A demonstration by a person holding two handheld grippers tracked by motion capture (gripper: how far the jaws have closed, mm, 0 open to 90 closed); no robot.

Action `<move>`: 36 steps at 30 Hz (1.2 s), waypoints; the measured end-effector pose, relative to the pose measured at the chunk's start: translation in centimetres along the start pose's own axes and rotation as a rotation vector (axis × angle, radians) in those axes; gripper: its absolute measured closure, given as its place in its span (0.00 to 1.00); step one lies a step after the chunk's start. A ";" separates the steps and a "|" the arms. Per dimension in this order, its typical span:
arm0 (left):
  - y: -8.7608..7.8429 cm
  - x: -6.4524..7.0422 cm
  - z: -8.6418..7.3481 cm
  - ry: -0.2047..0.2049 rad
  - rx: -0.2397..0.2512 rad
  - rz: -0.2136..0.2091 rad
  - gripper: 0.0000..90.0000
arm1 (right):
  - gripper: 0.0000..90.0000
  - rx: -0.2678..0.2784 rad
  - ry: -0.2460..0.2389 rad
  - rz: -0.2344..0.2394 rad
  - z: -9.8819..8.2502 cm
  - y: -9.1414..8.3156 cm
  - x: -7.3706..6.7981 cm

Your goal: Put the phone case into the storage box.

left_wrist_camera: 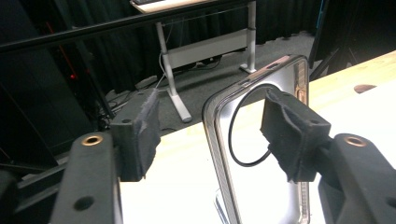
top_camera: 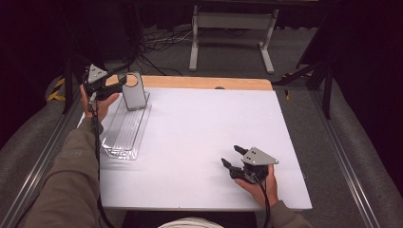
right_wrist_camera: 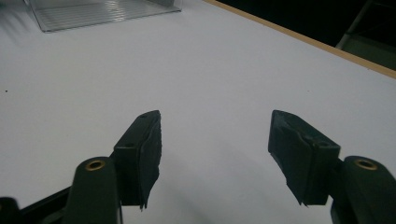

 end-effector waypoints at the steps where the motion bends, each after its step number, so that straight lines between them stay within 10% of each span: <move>1: -0.2 0.1 0.0 0.004 0.000 0.002 0.39 | 0.40 0.005 -0.004 0.001 0.1 0.0 0.0; 36: -3.5 4.5 1.3 0.054 0.057 -0.094 0.11 | 0.40 0.084 -0.027 0.029 2.1 -0.3 -0.5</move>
Point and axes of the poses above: each handheld gripper's, and its own axes: y roughly forward along the jaws, z roughly out of its top, x roughly to its right, the point moved 5 cm from there along y, roughly forward along the jaws, and after that the axes turned 15 degrees about -z, right-handed, at the moved point
